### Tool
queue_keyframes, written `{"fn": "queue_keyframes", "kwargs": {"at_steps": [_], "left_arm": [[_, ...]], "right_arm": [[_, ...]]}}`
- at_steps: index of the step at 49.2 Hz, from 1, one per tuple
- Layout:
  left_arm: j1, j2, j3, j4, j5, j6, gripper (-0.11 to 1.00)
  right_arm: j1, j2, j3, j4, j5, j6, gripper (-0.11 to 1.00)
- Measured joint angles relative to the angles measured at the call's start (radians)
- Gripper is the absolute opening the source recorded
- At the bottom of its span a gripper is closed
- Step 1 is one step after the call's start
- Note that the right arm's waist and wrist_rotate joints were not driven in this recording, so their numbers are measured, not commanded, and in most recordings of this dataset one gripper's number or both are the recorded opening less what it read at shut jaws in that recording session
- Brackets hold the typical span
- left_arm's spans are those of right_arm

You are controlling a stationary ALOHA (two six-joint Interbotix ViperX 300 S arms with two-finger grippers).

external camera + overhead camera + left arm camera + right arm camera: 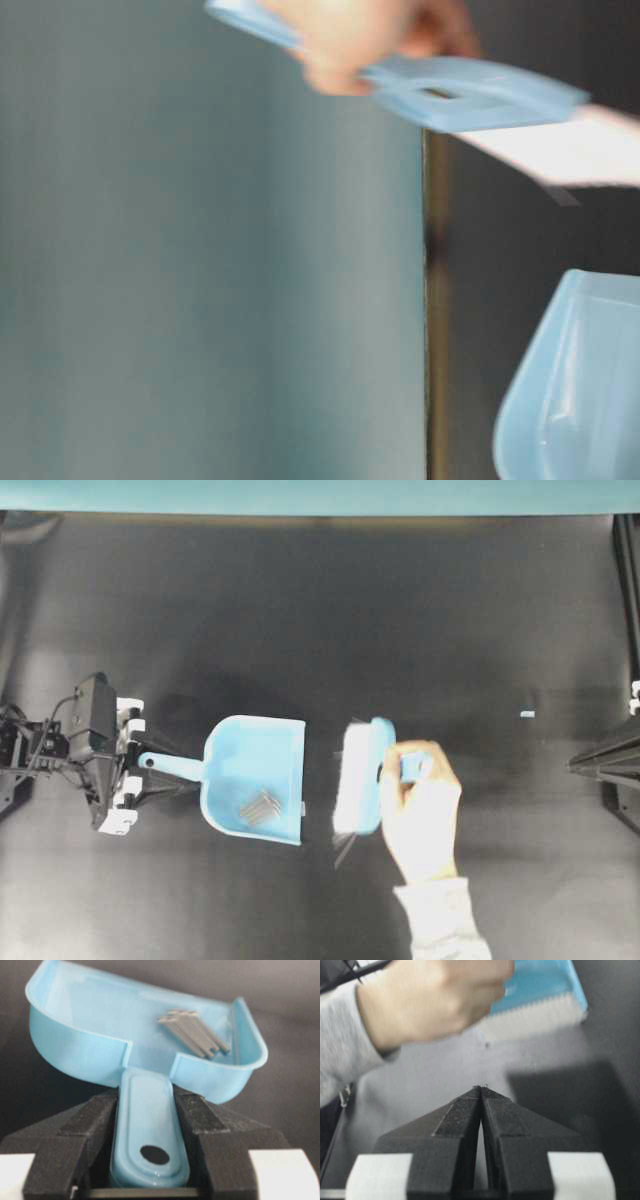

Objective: Hold the dustpan with the left arm, while a human hand uses a hand brush to gather screws into the dustpan.
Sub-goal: 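Keep holding the dustpan with the left gripper during final brushing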

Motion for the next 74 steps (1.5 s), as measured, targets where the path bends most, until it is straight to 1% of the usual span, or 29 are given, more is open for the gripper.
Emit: {"fn": "queue_keyframes", "kwargs": {"at_steps": [7,15,19,24,40,51,62,67,70,74], "left_arm": [[0.0,-0.002,0.003,0.0,0.009,0.002,0.29],[-0.009,0.002,-0.015,0.0,0.112,0.002,0.29],[-0.015,0.003,-0.026,0.0,0.141,0.002,0.29],[-0.017,0.003,-0.025,0.0,0.133,-0.002,0.29],[-0.015,-0.018,0.002,0.0,0.04,-0.018,0.29],[-0.012,-0.026,0.017,0.0,0.025,-0.04,0.29],[-0.012,-0.029,0.018,0.0,0.127,-0.066,0.28],[-0.011,-0.055,0.018,0.0,0.176,-0.097,0.28],[-0.011,-0.077,0.018,0.0,0.213,-0.098,0.28],[-0.009,-0.115,0.018,0.0,0.291,-0.103,0.28]], "right_arm": [[0.0,0.0,0.0,0.0,0.002,0.0,0.0],[0.0,0.0,0.0,0.0,0.002,0.0,0.0],[0.0,0.0,0.0,0.0,0.002,0.0,0.0],[0.0,0.0,0.0,0.0,0.002,0.0,0.0],[0.0,0.0,0.0,0.0,0.002,0.0,0.0],[0.0,0.0,0.0,0.0,0.002,-0.002,0.0],[0.0,0.002,0.0,0.0,0.002,0.0,0.0],[0.0,0.0,0.0,0.0,0.002,0.0,0.0],[0.0,0.0,0.0,0.0,0.002,0.0,0.0],[0.0,0.002,0.0,0.0,0.002,0.0,0.0]]}}
